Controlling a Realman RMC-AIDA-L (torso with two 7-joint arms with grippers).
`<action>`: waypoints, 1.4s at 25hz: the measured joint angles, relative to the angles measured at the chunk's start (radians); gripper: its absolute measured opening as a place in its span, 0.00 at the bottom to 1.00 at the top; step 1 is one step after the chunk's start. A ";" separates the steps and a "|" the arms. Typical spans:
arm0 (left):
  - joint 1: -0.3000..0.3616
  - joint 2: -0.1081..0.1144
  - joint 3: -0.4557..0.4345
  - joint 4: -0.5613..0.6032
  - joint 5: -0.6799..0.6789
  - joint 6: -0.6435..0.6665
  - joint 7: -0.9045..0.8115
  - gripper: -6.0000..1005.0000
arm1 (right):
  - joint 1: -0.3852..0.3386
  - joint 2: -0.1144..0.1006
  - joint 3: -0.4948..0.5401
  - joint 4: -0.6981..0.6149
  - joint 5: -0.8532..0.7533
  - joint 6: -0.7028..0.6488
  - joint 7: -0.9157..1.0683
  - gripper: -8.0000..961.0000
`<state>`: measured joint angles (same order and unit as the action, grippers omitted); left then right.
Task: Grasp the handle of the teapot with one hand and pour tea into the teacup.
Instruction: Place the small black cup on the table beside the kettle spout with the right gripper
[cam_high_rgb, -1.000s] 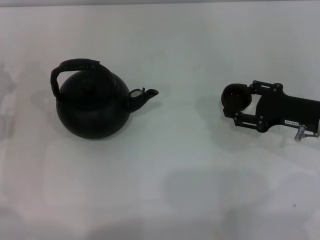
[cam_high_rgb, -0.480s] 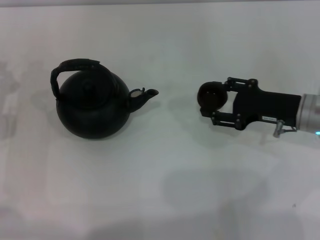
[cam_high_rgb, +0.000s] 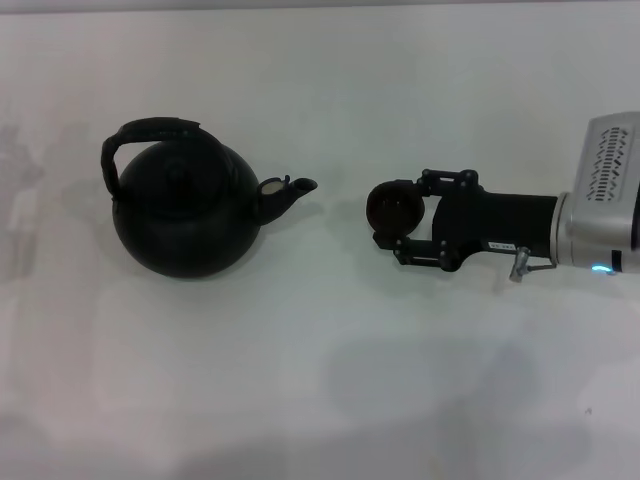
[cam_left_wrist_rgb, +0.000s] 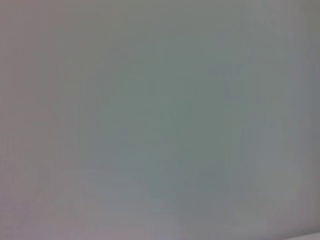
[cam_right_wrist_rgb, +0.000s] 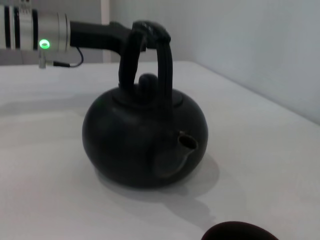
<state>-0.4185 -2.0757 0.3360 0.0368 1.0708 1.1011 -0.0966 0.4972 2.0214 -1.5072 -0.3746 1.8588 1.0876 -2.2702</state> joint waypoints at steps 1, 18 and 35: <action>0.002 0.000 0.000 0.000 0.000 0.002 0.000 0.05 | 0.000 0.000 -0.004 0.000 0.000 -0.004 0.000 0.74; 0.004 -0.001 0.000 -0.002 0.000 0.006 0.000 0.06 | 0.000 0.002 -0.067 0.008 0.003 -0.088 0.000 0.74; 0.002 0.000 0.000 -0.002 0.000 0.005 0.000 0.06 | -0.003 -0.001 -0.070 0.009 0.003 -0.091 0.036 0.78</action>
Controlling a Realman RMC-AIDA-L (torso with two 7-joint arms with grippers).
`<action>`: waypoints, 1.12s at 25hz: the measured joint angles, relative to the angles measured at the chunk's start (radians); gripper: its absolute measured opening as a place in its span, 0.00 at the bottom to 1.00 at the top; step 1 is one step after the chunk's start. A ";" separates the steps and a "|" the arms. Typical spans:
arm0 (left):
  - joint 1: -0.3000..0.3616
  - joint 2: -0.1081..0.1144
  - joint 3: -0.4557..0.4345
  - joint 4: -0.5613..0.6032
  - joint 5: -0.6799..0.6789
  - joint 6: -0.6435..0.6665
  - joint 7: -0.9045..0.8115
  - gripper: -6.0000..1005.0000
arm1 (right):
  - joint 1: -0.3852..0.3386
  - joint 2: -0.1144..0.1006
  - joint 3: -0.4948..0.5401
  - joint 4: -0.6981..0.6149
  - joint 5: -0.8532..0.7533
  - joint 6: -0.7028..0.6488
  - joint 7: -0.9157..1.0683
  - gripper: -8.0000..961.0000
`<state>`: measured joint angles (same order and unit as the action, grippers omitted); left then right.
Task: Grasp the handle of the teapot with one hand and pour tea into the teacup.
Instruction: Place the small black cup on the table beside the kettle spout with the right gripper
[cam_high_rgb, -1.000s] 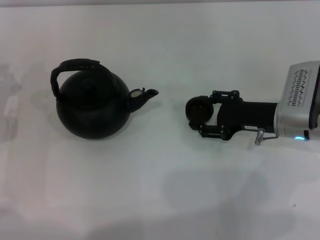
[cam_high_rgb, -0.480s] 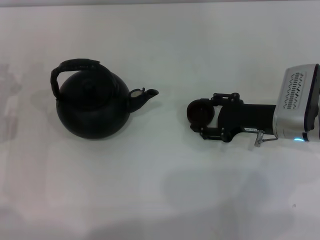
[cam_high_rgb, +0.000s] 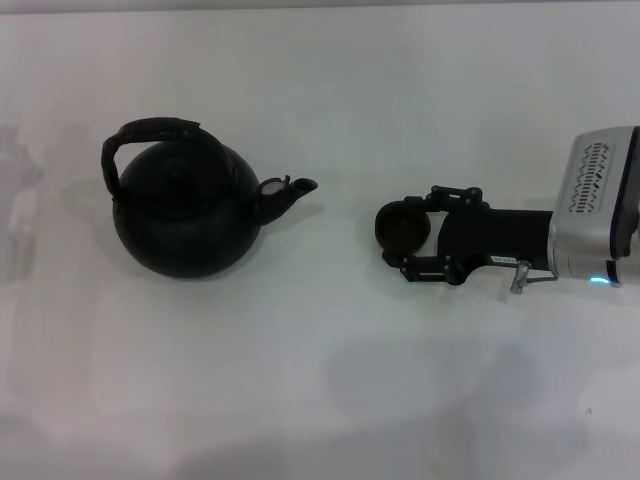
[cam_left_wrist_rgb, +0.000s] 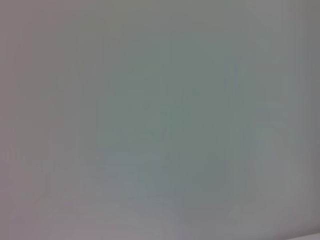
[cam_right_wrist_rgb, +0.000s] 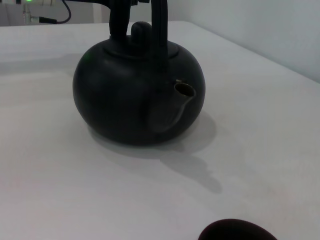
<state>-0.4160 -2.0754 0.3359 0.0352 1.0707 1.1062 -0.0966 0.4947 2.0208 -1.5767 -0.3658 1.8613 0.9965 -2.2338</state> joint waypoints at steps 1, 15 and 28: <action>0.001 0.000 0.000 0.000 0.000 0.000 0.000 0.06 | -0.001 0.000 0.000 0.000 0.000 0.000 0.000 0.79; 0.010 0.001 0.001 0.009 0.045 0.001 -0.001 0.07 | -0.006 -0.008 0.009 -0.003 -0.003 0.006 0.041 0.85; 0.023 0.002 0.001 0.009 0.050 0.003 -0.001 0.07 | -0.014 -0.021 0.083 -0.008 -0.010 0.121 0.052 0.90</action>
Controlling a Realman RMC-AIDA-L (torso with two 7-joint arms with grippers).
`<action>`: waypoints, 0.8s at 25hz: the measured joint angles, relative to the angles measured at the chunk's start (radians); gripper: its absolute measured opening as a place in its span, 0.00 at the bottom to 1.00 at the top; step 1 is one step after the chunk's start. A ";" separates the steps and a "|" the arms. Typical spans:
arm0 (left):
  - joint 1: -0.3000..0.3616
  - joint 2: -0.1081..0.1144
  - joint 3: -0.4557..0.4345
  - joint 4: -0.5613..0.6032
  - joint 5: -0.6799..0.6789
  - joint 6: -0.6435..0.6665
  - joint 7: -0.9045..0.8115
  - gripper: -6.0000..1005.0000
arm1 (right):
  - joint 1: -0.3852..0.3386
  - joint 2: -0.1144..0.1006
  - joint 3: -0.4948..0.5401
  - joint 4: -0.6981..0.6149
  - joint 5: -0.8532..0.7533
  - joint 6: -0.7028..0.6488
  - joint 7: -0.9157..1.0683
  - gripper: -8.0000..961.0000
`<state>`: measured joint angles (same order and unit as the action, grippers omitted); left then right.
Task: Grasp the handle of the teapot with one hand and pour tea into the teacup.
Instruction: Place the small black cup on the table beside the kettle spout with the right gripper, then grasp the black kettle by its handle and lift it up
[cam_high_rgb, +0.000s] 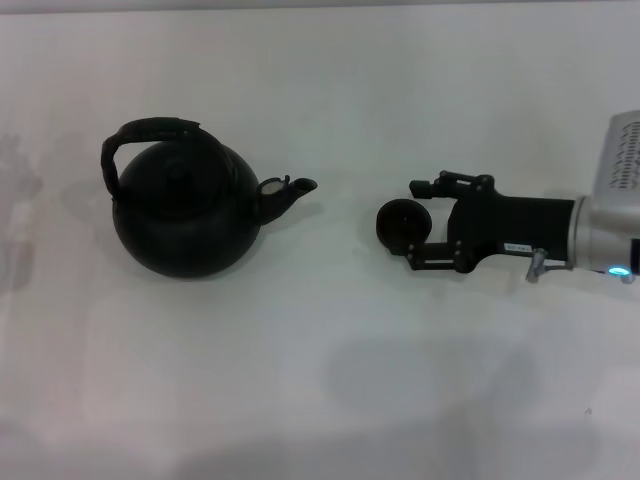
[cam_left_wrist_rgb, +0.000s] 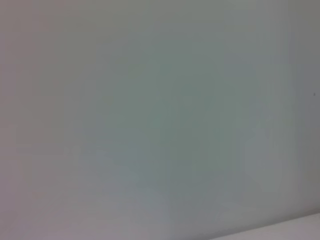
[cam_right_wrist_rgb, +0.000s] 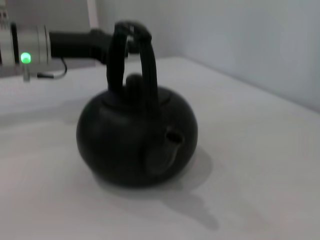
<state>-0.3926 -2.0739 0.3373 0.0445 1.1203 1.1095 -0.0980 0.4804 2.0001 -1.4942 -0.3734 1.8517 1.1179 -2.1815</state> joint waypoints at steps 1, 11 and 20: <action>0.003 0.000 0.000 0.000 0.002 0.002 0.000 0.07 | -0.003 -0.004 0.013 0.000 0.000 0.017 -0.002 0.90; 0.136 -0.001 0.022 -0.004 0.170 0.264 0.002 0.08 | -0.071 -0.060 0.316 -0.012 -0.001 0.110 -0.036 0.90; 0.247 -0.009 0.026 -0.164 0.207 0.487 0.003 0.16 | -0.126 -0.048 0.543 -0.003 0.001 0.023 -0.246 0.90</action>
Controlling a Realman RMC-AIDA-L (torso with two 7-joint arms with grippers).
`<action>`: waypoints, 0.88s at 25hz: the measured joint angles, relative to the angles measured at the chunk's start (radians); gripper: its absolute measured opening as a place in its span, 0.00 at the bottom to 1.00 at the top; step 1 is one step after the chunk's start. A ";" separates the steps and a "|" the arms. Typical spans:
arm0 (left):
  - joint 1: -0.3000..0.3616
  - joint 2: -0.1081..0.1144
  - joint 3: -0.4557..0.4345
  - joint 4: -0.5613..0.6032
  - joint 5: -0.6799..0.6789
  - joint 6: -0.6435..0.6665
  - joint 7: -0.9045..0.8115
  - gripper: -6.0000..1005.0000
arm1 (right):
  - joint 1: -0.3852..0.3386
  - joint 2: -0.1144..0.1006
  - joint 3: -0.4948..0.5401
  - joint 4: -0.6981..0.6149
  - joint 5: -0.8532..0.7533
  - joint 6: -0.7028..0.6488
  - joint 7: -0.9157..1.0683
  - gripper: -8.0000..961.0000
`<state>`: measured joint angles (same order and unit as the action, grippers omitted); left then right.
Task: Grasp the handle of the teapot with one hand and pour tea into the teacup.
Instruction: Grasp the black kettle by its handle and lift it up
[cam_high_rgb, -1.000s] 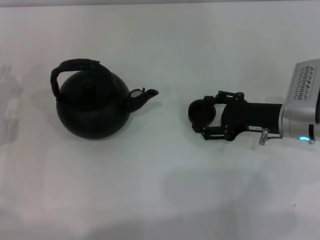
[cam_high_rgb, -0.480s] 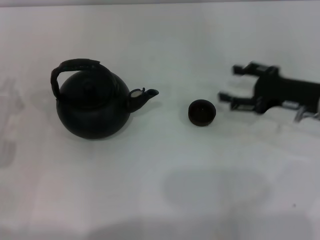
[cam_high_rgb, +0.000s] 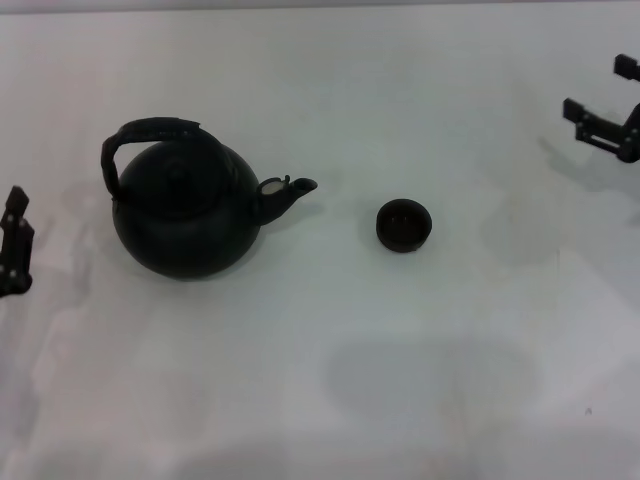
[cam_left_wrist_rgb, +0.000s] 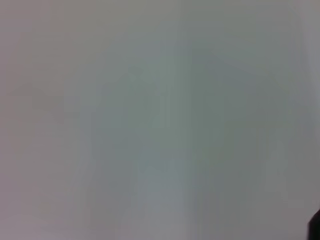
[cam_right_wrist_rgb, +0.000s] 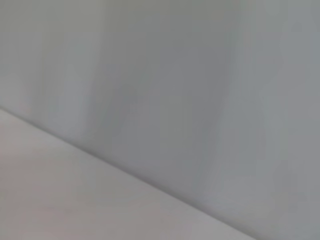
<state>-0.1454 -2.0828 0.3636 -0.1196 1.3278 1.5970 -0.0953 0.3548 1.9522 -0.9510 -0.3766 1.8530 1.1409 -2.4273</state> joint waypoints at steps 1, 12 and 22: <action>0.009 0.000 0.000 -0.015 0.001 0.016 -0.001 0.19 | 0.000 -0.003 0.009 0.000 0.000 0.000 0.002 0.90; -0.073 0.008 0.001 -0.032 0.133 0.007 -0.106 0.60 | 0.004 -0.007 0.095 -0.013 0.006 0.001 -0.018 0.90; -0.115 0.006 0.001 -0.035 0.182 -0.062 -0.135 0.89 | -0.001 0.004 0.107 -0.014 0.008 -0.004 -0.029 0.90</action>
<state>-0.2600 -2.0771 0.3641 -0.1547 1.5095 1.5351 -0.2304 0.3539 1.9566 -0.8442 -0.3907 1.8612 1.1370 -2.4568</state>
